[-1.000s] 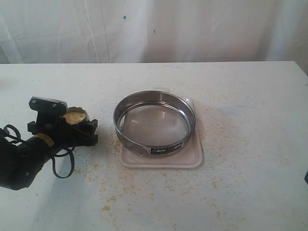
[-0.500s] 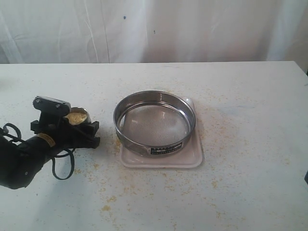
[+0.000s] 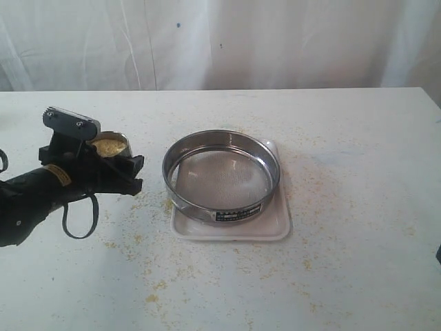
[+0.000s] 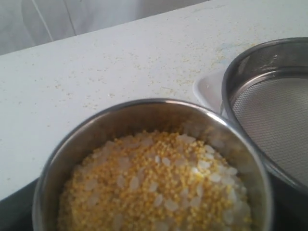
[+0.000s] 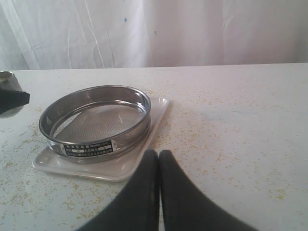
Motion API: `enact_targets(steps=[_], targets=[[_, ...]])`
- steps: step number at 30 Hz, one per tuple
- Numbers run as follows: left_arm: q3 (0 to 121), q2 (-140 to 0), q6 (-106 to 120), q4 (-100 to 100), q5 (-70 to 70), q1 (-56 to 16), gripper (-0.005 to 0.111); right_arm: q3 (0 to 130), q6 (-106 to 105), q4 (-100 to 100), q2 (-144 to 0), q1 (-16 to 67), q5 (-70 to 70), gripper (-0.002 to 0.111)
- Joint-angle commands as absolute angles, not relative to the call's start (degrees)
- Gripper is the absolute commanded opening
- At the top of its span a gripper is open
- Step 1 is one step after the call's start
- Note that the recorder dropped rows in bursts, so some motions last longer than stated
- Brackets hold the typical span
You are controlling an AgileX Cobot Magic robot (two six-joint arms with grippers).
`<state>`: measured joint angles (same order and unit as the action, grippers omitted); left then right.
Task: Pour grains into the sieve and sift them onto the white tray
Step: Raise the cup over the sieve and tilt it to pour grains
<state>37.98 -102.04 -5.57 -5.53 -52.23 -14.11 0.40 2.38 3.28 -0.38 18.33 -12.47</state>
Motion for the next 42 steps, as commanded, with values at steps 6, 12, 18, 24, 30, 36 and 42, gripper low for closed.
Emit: enact_targets(steps=[6,12,18,24,30,36,42], targets=[[52.3,-94.1,-1.9,-15.1,-25.2,-18.5,0.000,0.0,2.2,2.9,0.0,18.2,-12.6,0.000],[62.5,-95.1,0.5,-23.2,-9.8,-22.6,0.000,0.0,2.2,2.9,0.0,18.2,-12.6,0.000],[71.9,-99.0,2.4,-31.8,3.3,-27.2,0.000,0.0,2.2,2.9,0.0,18.2,-12.6,0.000],[79.5,-105.4,7.1,-39.5,14.3,-31.7,0.000,0.0,2.2,2.9,0.0,18.2,-12.6,0.000],[84.6,-110.4,12.0,-47.4,22.3,-35.9,0.000,0.0,2.2,2.9,0.0,18.2,-12.6,0.000],[89.9,-115.5,17.6,-52.9,30.6,-38.2,0.000,0.0,2.2,2.9,0.0,18.2,-12.6,0.000],[92.8,-117.9,22.9,-62.4,37.3,-40.2,0.000,0.0,2.2,2.9,0.0,18.2,-12.6,0.000]])
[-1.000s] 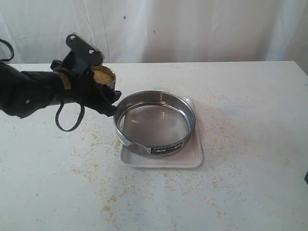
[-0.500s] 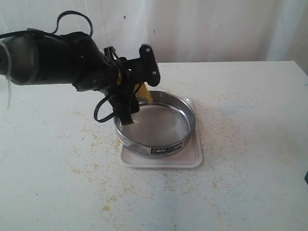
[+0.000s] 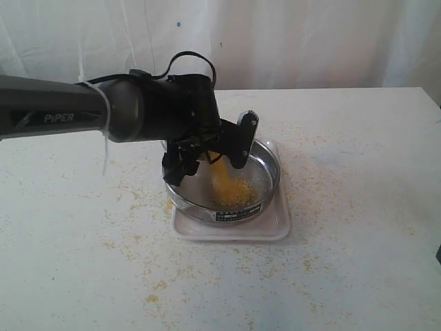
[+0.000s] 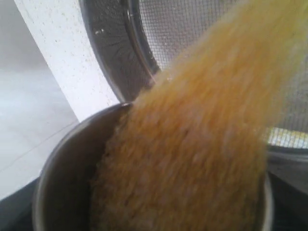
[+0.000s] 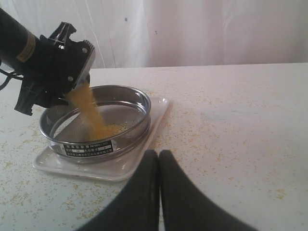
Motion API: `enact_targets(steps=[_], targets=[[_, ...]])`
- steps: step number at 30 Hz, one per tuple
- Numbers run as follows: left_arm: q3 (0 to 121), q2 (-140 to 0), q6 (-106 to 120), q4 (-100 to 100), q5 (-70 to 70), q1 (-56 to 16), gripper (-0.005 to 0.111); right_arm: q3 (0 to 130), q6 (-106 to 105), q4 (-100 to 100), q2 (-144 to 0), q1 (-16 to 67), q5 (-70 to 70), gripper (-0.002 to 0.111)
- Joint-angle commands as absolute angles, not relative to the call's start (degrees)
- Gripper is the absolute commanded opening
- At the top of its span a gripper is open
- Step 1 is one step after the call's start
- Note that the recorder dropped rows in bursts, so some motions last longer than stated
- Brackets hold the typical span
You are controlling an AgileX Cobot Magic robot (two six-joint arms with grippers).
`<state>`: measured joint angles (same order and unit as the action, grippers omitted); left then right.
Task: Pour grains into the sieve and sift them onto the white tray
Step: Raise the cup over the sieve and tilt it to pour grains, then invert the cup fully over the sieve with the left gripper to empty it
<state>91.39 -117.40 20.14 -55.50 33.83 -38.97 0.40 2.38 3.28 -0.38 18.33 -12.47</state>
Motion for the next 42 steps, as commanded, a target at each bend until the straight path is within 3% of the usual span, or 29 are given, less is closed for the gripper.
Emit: enact_targets(steps=[1,20,42], targets=[[92.8,-118.1,23.0,-63.8,37.6,-40.4,0.000,0.0,2.2,2.9,0.0,18.2,-12.6,0.000],[92.8,-118.8,52.8,-77.4,42.3,-44.6,0.000,0.0,2.2,2.8,0.0,18.2,-12.8,0.000],[92.7,-118.1,55.7,-82.1,50.9,-51.6,0.000,0.0,2.2,2.8,0.0,18.2,-12.8,0.000]])
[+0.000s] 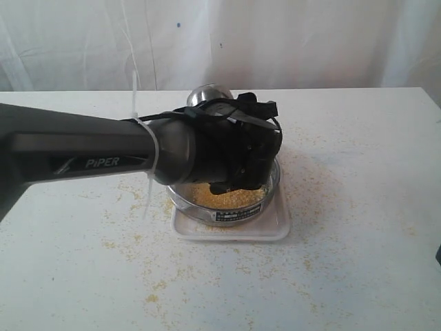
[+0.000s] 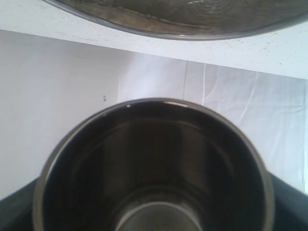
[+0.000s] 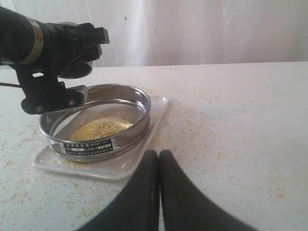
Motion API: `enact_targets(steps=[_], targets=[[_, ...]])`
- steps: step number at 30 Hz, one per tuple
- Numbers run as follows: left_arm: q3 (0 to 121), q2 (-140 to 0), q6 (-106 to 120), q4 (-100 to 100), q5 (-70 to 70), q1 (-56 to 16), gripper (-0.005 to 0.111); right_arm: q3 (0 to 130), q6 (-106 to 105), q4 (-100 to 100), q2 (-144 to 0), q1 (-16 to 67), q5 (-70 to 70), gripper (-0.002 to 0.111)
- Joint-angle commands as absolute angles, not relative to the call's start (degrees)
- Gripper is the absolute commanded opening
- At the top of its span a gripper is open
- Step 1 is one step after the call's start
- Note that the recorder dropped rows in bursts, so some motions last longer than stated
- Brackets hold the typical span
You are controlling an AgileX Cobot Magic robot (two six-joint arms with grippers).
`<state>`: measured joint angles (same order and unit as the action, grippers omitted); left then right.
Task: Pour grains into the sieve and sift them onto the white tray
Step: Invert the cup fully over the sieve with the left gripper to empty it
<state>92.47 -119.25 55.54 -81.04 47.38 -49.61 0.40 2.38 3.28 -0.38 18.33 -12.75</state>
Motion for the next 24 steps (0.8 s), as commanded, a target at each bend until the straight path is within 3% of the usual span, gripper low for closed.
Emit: enact_targets(steps=[1,18,24], targets=[[92.7,-118.1,55.7,-82.1,51.0,-51.6,0.000,0.0,2.2,2.8,0.0,18.2,-12.8,0.000],[92.7,-118.3,53.3,-81.5,52.2,-52.9,0.000,0.0,2.2,2.8,0.0,18.2,-12.6,0.000],[92.7,-113.9,39.1,-78.5,52.5,-53.3,0.000,0.0,2.2,2.8,0.0,18.2,-12.8,0.000]])
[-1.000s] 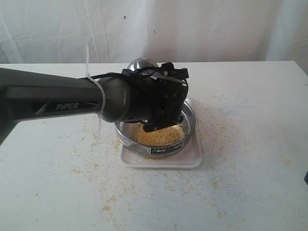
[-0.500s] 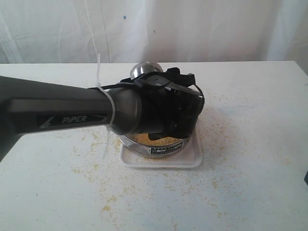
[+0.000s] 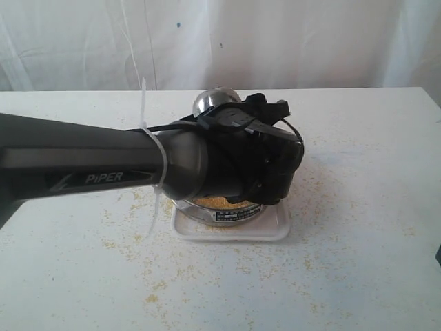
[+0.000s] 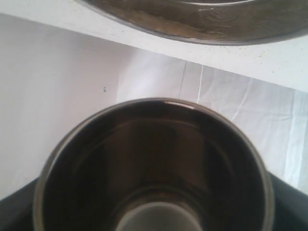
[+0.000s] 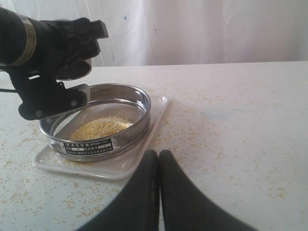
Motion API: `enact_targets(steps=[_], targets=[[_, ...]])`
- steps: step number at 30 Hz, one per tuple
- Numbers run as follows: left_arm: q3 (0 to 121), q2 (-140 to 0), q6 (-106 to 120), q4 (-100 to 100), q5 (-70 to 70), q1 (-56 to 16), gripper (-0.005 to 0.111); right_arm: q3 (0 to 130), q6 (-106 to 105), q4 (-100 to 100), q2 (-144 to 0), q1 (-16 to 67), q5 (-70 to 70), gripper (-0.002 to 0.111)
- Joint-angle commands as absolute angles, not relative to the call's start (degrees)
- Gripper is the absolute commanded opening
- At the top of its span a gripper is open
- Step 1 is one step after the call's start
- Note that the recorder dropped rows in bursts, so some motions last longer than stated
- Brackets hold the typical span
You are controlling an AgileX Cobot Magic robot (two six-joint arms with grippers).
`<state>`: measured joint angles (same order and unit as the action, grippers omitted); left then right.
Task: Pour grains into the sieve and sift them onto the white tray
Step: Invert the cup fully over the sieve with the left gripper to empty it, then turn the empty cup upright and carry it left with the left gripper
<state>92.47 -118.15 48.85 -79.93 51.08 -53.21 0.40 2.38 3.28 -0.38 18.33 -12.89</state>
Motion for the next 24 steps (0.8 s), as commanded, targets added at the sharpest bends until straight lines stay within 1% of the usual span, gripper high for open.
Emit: enact_targets(steps=[1,6,8,11,14,18,21,24], targets=[[92.7,-112.7,35.9,-76.3,53.1,-53.3,0.000,0.0,2.2,2.8,0.0,18.2,-12.7,0.000],[92.7,-106.1,22.2,-60.3,56.8,-51.3,0.000,0.0,2.4,2.8,0.0,18.2,-12.4,0.000],[91.9,-103.4,16.3,-56.0,56.9,-49.5,0.000,0.0,2.4,2.8,0.0,18.2,-12.4,0.000],[87.4,-98.4,6.9,-50.4,52.8,-44.9,0.000,0.0,2.4,2.8,0.0,18.2,-12.3,0.000],[79.2,-93.0,1.7,-38.1,41.6,-38.4,0.000,0.0,2.4,2.8,0.0,18.2,-12.3,0.000],[63.2,-87.9,6.4,-15.7,14.3,-27.6,0.000,0.0,2.4,2.8,0.0,18.2,-12.3,0.000],[51.7,-87.0,12.4,-2.8,-7.2,-22.3,0.000,0.0,2.4,2.8,0.0,18.2,-12.3,0.000],[42.9,-87.8,16.7,5.7,-23.2,-19.2,0.000,0.0,2.4,2.8,0.0,18.2,-12.4,0.000]])
